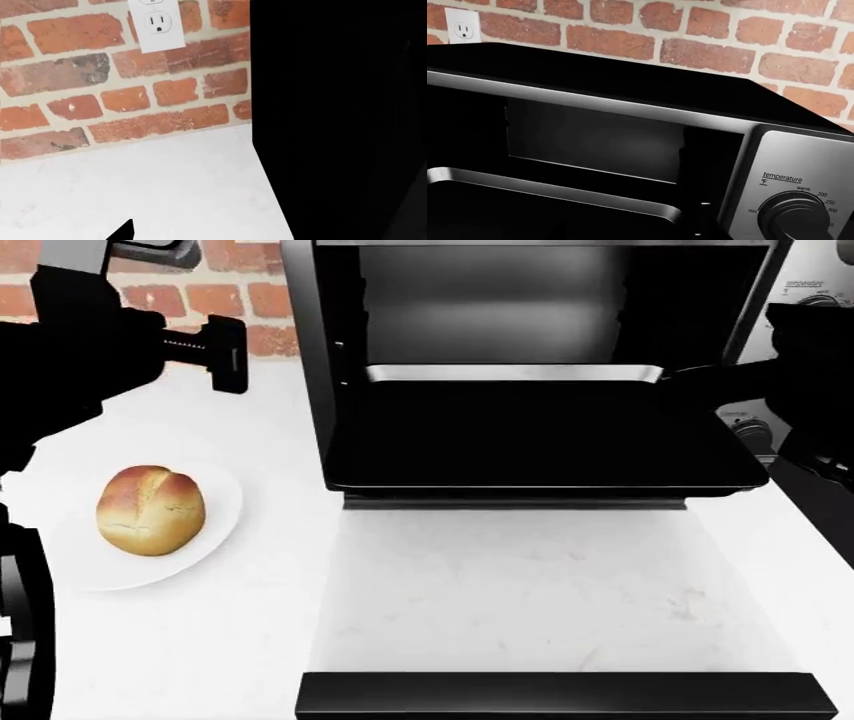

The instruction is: Place the bread on the tray of the toaster oven.

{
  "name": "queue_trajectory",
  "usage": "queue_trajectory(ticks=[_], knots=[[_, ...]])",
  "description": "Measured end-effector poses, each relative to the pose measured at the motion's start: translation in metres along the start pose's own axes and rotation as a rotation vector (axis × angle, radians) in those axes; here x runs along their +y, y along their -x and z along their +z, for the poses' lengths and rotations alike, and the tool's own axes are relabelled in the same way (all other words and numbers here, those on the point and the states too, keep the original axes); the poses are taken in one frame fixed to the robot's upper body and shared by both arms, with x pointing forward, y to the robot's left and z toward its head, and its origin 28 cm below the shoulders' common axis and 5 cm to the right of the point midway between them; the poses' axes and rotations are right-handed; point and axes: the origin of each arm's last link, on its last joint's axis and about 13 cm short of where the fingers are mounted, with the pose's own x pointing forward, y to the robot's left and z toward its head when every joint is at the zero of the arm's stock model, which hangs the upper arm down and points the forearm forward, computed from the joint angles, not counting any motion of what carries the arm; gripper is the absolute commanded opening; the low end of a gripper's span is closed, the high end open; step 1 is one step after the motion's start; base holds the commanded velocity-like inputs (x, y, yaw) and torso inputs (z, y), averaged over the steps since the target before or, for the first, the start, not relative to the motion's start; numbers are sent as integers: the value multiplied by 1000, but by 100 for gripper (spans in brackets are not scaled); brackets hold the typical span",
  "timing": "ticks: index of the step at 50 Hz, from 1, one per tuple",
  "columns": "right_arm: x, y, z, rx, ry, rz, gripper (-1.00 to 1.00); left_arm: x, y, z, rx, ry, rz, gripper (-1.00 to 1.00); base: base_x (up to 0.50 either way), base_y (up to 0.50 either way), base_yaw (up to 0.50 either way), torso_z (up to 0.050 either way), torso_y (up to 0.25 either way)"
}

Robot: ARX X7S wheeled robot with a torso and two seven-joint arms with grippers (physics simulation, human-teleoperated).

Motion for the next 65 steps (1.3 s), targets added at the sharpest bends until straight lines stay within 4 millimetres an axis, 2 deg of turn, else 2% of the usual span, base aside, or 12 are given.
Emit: queue_trajectory(ticks=[10, 21, 36, 49, 65], knots=[[-1, 5, 2, -1, -1, -8, 100, 7, 9, -18, 95, 17, -1, 100, 0, 0, 0, 0, 0], [-1, 10, 6, -3, 3, -9, 100, 20, 9, -36, 188, 25, 40, 100, 0, 0, 0, 0, 0], [-1, 8, 8, 10, 8, 2, 100, 26, 16, -53, 302, 57, 39, 100, 0, 0, 0, 0, 0], [-1, 8, 7, 23, 11, 5, 100, 27, 23, -58, 372, 114, 5, 100, 0, 0, 0, 0, 0], [-1, 7, 5, 36, 13, 9, 100, 31, 31, -53, 395, 120, 14, 100, 0, 0, 0, 0, 0]])
